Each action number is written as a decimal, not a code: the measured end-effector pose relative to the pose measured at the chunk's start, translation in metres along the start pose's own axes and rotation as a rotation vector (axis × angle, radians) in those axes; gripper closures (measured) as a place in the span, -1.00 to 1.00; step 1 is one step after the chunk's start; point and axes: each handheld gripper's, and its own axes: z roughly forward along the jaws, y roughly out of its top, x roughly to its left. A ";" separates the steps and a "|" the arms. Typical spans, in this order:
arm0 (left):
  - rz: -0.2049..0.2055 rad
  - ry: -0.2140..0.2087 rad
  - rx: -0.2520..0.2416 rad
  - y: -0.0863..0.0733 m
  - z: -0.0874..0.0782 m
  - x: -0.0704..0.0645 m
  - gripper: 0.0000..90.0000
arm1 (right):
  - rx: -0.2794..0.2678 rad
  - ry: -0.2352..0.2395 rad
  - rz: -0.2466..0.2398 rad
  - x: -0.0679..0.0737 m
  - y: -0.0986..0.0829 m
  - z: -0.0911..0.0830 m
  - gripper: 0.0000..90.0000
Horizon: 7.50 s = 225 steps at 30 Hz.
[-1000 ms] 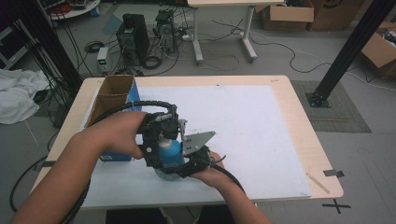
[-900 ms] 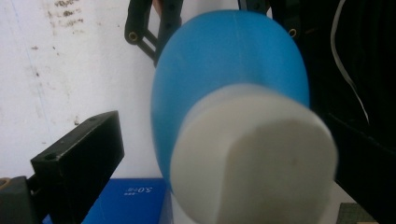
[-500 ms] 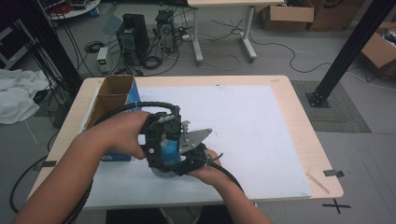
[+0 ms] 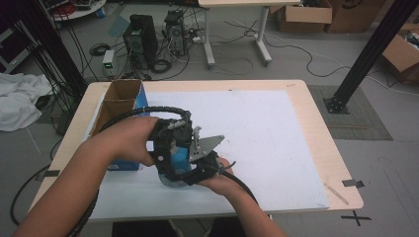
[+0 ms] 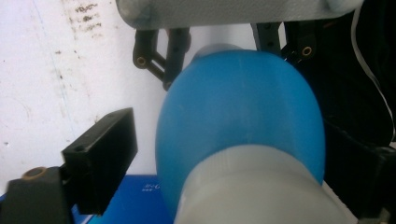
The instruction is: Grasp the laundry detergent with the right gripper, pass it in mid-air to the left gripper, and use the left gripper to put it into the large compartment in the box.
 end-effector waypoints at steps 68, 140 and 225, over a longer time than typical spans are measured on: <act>-0.020 -0.003 0.051 0.003 -0.006 -0.006 -0.13 | -0.021 0.021 0.012 0.002 0.005 0.002 -0.03; -1.476 0.080 0.019 -0.156 -0.166 0.104 -0.14 | 0.701 -0.105 0.072 -0.019 0.050 -0.167 -1.00; -1.573 0.000 0.002 -0.187 0.033 0.114 -0.32 | 0.685 -0.148 0.091 -0.010 0.050 -0.180 -1.00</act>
